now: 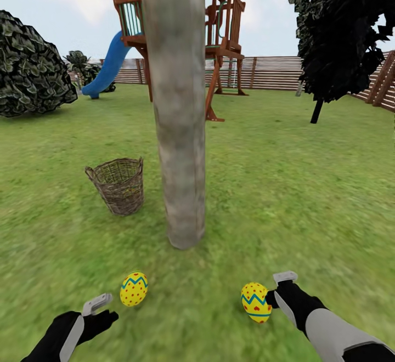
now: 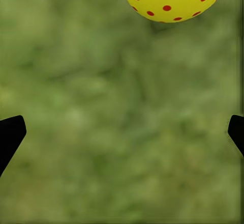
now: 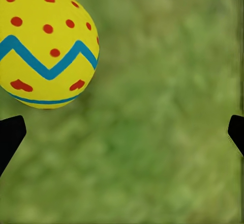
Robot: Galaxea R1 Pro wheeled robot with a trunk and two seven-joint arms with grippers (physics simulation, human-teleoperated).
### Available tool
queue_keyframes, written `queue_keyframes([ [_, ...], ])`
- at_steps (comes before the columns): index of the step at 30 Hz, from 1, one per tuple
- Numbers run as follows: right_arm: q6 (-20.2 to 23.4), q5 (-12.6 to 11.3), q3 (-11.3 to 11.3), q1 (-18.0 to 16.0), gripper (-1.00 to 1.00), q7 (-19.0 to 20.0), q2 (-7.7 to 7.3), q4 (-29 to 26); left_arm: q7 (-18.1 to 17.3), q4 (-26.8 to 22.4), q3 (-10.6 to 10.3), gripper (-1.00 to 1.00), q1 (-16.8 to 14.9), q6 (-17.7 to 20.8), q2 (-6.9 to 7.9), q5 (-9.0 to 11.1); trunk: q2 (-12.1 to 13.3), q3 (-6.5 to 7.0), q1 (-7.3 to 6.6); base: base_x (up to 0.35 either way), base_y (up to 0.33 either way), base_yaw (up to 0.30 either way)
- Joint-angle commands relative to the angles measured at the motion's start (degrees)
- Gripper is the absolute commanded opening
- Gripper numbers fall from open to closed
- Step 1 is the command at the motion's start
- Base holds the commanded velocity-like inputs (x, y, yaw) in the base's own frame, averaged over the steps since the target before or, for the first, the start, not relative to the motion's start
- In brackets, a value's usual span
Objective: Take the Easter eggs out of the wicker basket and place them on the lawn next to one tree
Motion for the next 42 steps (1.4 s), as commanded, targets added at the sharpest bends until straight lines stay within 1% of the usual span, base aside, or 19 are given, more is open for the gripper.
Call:
queue_keyframes([
  [1, 0.31, -0.54, 0.38, 0.00, 1.00, -0.34, -0.17, -0.09, -0.19, -0.01, 0.18, 1.00, -0.02, 0.32, -0.04, 0.03, 0.00, 0.18, -0.04, 0.000, 0.000, 0.000],
  [6, 0.83, -0.80, 0.25, 0.00, 1.00, -0.22, -0.47, -0.15, -0.19, 0.04, 0.18, 1.00, -0.02, 0.32, -0.02, 0.04, 0.06, 1.28, -0.16, -0.178, 0.000, 0.000],
  [26, 0.74, -0.65, 0.31, 0.00, 1.00, -0.42, -0.51, -0.14, -0.19, 0.04, 0.18, 1.00, -0.02, 0.36, 0.03, 0.04, 0.33, 5.71, -0.68, -0.333, 0.000, 0.000],
  [42, 0.63, -0.56, 0.36, 0.00, 1.00, -0.55, -0.46, -0.04, -0.23, 0.03, 0.18, 1.00, -0.02, 0.32, 0.02, 0.04, 0.54, 9.26, -1.09, -0.026, 0.000, 0.001],
])
